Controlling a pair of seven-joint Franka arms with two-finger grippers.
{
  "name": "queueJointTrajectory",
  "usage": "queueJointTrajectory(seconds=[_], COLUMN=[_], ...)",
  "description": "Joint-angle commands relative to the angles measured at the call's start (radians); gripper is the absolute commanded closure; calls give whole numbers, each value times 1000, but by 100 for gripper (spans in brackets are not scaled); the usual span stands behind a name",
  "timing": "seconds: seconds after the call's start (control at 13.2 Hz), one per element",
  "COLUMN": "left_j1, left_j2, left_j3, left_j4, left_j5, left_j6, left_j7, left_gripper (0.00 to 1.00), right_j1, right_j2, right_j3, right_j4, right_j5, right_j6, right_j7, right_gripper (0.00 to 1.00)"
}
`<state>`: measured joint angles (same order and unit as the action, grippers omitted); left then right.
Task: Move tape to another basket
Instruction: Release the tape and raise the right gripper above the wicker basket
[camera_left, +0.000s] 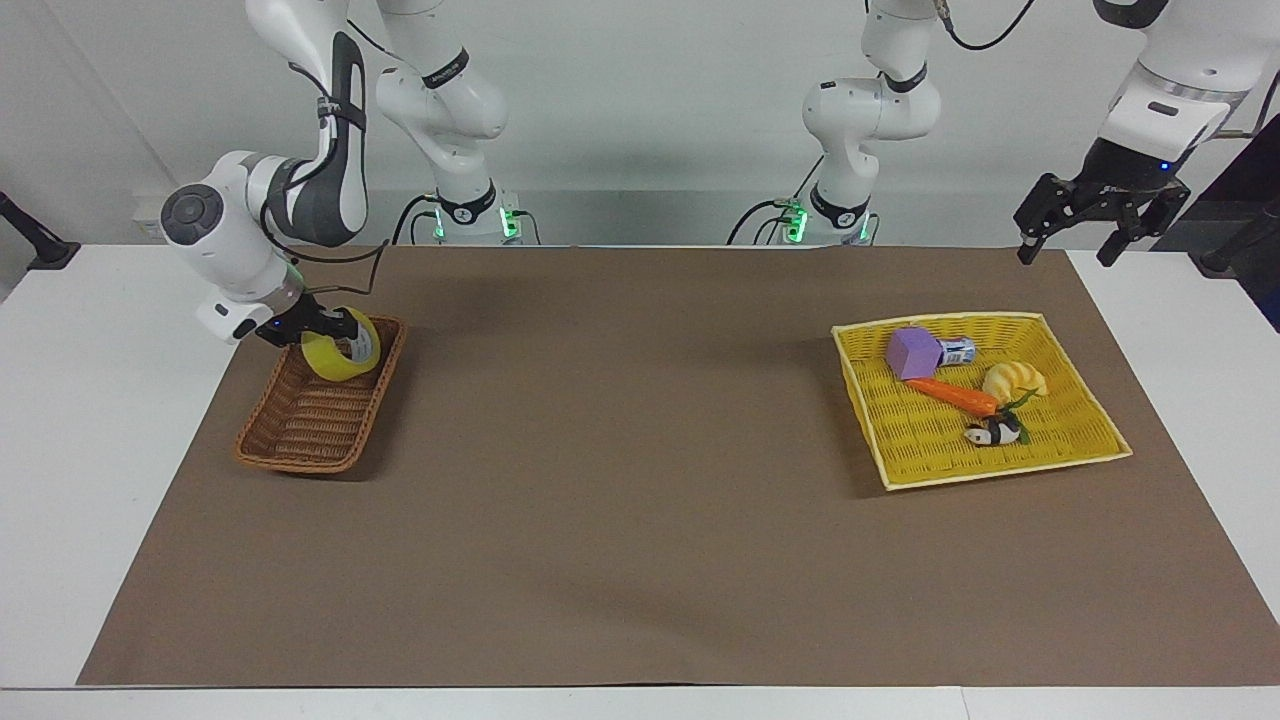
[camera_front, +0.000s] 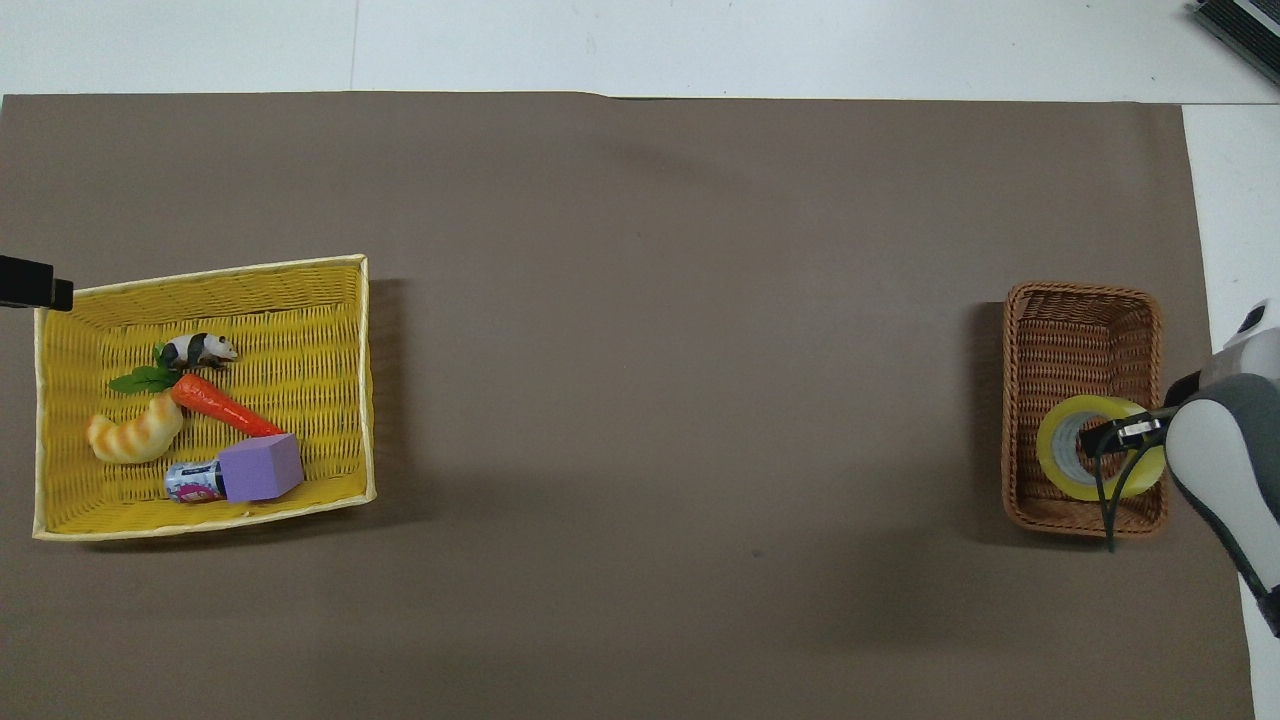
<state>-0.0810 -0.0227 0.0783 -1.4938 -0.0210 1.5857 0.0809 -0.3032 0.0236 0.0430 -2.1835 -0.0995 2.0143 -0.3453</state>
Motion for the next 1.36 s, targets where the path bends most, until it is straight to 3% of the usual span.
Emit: queueJointTrajectory(seconds=[0.0, 0.83, 1.06, 1.29], left_j1=[10, 10, 10, 10], left_j2=[-8, -8, -8, -8], left_j3=[-8, -8, -8, -8], left_j4=[7, 7, 7, 7], left_j5=[13, 13, 13, 13], left_j6=[-21, -21, -21, -21], left_j7=[7, 7, 7, 7], left_gripper=[0, 0, 0, 0], right_j1=[-11, -40, -80, -94], right_j2=[-27, -27, 16, 33], right_j3=[8, 8, 8, 9], right_j4=[-13, -19, -30, -12], right_j5=[-22, -28, -29, -29], right_j6=[9, 59, 144, 132], right_j7=[-34, -109, -190, -208], right_gripper=[0, 0, 0, 0])
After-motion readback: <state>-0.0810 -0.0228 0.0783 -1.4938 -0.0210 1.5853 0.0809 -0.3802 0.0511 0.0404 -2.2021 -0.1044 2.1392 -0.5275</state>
